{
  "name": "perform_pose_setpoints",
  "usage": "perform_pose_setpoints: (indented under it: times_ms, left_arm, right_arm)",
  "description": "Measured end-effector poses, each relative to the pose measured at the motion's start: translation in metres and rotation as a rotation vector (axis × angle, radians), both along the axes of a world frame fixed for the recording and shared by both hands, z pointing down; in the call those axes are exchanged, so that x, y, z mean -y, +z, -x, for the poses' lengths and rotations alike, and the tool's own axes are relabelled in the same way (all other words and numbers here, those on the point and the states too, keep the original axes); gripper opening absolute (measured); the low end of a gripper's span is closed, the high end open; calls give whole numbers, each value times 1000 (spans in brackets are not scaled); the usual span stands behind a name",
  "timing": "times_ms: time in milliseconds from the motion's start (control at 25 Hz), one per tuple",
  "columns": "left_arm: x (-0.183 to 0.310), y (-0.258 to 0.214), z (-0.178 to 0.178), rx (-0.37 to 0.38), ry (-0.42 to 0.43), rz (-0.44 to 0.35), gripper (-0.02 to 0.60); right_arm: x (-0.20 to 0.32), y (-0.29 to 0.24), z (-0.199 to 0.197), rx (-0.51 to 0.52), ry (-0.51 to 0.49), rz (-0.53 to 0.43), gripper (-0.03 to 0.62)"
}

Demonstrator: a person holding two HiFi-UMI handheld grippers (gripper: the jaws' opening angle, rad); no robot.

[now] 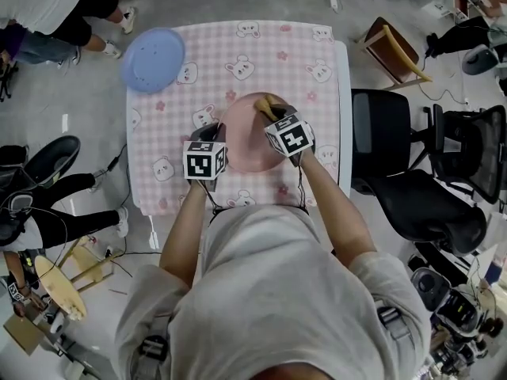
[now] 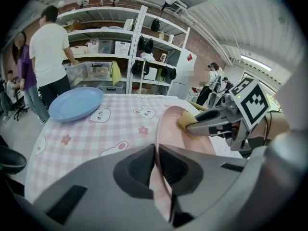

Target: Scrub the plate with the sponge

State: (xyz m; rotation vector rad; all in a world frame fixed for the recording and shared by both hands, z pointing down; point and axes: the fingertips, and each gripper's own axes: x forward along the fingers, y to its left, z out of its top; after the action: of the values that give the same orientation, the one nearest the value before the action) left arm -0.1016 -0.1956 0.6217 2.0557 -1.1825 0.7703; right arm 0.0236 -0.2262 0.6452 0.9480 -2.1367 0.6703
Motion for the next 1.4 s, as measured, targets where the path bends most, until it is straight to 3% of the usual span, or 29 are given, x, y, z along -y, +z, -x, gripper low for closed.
perform_pose_setpoints:
  times_ms: [240,560,960,1400]
  left_arm:
    - [0,-2,-3,-19,7,1,30]
    - [-2,-5,-4,-38,-11,12,31]
    - [-2,1,5,-70,-36,59,32]
    - [-6,10,5,-92,-57,97,32]
  right_arm:
    - [1,-2,6,27,3,-12,68]
    - [-8,-12,36,78,-74,-41,69]
    - [-36,-8,77,113,-251,20,70]
    - [-96,5,103,79,-494,72,69]
